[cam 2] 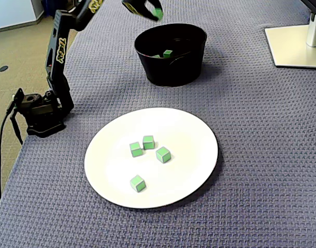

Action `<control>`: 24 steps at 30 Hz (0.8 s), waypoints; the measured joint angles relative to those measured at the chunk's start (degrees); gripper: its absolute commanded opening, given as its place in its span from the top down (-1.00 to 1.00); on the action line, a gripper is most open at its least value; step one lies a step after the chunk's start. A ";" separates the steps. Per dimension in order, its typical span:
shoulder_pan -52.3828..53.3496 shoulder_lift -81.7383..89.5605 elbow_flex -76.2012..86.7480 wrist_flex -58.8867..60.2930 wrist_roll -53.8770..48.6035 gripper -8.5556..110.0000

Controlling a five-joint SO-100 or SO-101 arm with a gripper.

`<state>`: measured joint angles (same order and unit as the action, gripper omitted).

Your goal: Pick up the items on the white plate and put them in the black container.

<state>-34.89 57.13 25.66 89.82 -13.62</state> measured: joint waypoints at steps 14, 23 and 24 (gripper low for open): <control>-2.11 -8.35 7.73 -5.80 1.05 0.33; 0.35 3.43 13.36 -3.87 -1.58 0.15; 1.67 6.68 13.80 -2.90 -2.11 0.14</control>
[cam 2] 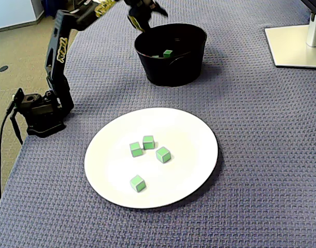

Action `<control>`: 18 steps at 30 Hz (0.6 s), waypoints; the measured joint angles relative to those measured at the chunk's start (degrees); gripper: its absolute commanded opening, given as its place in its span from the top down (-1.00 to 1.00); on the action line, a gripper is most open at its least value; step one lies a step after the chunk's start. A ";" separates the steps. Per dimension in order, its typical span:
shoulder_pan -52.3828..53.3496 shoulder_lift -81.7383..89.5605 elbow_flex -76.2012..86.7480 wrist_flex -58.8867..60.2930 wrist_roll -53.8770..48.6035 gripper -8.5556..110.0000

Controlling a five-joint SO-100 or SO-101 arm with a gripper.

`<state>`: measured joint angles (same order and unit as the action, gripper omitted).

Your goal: Pick up the items on the white plate and put them in the black container.

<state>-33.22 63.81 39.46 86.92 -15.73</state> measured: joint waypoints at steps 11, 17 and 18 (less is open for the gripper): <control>35.51 31.20 16.79 8.35 -0.79 0.13; 58.71 32.34 31.90 0.70 -13.27 0.14; 61.35 31.64 33.31 -1.49 -16.17 0.15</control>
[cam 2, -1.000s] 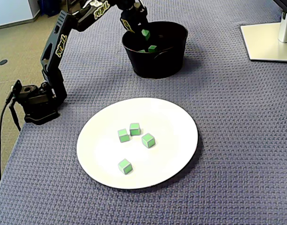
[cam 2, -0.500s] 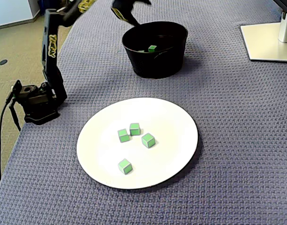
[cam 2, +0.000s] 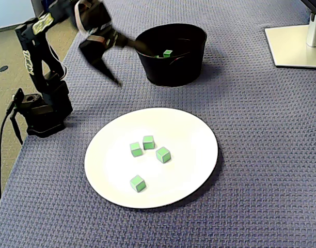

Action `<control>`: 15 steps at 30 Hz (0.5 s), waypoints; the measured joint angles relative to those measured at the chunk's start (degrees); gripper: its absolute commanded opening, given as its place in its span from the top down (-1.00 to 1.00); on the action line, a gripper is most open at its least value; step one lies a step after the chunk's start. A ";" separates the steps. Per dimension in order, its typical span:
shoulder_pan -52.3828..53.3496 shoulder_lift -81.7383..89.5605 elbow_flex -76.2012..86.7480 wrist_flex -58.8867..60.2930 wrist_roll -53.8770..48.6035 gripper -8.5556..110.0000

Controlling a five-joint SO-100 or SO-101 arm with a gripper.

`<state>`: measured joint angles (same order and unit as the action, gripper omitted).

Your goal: Pick up the items on the white plate and put them in the black container.

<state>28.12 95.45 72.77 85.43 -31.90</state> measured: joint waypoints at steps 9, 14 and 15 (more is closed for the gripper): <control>8.88 -13.89 2.81 -19.78 -26.10 0.22; 11.07 -21.97 2.81 -28.39 -33.13 0.22; 11.51 -23.38 2.72 -29.44 -33.93 0.22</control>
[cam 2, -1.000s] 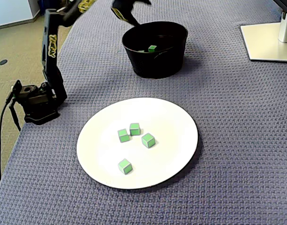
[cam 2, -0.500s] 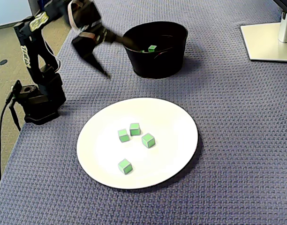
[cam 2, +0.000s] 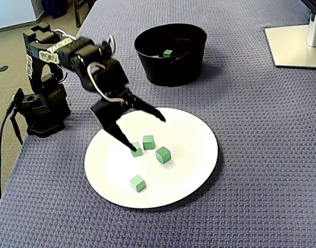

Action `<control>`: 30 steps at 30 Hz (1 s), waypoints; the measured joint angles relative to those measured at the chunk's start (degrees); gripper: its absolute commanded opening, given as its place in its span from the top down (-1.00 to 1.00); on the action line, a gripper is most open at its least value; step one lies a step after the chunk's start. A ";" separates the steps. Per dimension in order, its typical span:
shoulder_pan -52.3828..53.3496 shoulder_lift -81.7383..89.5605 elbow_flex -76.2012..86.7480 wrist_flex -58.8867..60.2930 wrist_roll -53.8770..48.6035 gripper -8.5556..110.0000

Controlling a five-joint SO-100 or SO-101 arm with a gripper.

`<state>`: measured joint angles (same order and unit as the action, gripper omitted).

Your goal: Pick up the items on the white plate and put them in the black container.

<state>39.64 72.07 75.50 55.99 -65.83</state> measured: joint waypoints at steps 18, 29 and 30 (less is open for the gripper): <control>-5.36 -8.70 -0.44 -3.87 -0.70 0.28; -6.94 -10.20 3.87 -9.32 -0.09 0.37; -7.03 -10.55 4.31 -10.11 -0.09 0.38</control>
<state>32.61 61.52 79.80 45.88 -65.92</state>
